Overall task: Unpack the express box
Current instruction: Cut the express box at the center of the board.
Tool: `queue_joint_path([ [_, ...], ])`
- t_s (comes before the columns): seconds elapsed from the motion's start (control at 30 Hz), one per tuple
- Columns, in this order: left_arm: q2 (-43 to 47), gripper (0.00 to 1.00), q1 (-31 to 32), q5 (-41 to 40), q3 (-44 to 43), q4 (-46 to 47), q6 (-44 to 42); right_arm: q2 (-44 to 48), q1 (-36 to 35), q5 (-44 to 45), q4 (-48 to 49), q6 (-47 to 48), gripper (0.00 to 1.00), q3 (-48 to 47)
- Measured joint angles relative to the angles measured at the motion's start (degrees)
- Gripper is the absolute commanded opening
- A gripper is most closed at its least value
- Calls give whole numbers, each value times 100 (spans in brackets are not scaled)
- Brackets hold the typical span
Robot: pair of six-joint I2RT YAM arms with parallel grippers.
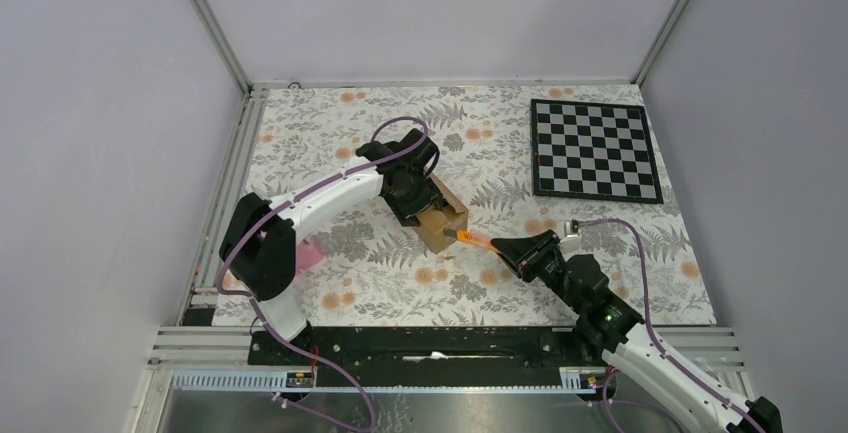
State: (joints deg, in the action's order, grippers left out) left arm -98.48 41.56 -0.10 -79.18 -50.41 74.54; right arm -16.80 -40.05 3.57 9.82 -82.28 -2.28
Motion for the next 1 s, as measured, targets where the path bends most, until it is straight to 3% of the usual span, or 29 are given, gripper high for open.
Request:
queue_joint_path([
  [0.37,0,12,44,238,11,13,-214,442,-4,243,-376,59,0,2],
  [1.0,168,9,87,420,245,101,-149,817,-31,417,-785,33,0,0],
])
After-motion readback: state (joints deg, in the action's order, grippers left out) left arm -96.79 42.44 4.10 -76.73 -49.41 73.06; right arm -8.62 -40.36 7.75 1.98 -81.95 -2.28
